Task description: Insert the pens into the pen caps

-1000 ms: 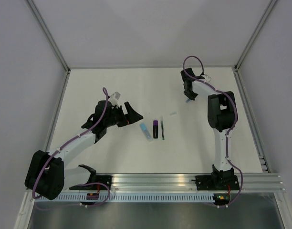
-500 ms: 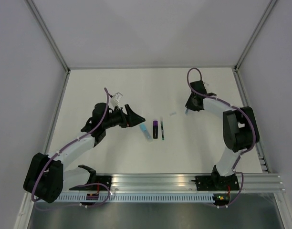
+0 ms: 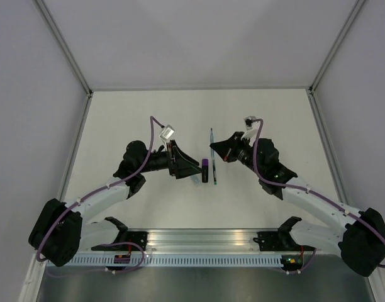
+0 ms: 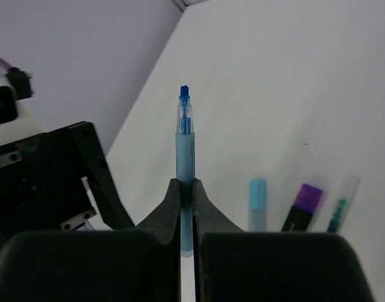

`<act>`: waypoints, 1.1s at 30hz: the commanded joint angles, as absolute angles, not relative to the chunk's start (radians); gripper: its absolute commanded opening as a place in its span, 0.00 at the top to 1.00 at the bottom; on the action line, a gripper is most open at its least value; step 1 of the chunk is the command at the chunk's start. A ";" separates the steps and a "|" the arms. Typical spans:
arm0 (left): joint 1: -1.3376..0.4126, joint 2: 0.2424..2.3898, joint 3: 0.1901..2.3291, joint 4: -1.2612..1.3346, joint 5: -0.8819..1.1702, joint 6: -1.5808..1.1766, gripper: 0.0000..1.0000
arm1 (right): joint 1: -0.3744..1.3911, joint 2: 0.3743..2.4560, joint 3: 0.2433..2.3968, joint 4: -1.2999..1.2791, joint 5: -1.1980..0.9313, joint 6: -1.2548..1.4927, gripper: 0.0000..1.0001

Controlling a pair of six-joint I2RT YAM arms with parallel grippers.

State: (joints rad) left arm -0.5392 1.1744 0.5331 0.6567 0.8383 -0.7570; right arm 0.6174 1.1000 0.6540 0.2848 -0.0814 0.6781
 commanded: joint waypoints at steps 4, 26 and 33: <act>-0.592 1.140 0.528 0.759 0.848 -0.761 0.23 | 0.790 1.000 0.583 0.544 -0.006 0.721 1.00; -0.609 1.000 0.477 0.776 0.788 -0.727 0.45 | 1.023 0.991 0.476 0.778 0.170 0.729 1.00; -0.614 1.019 0.486 0.793 0.822 -0.738 0.55 | 1.040 1.009 0.482 0.810 0.179 0.730 1.00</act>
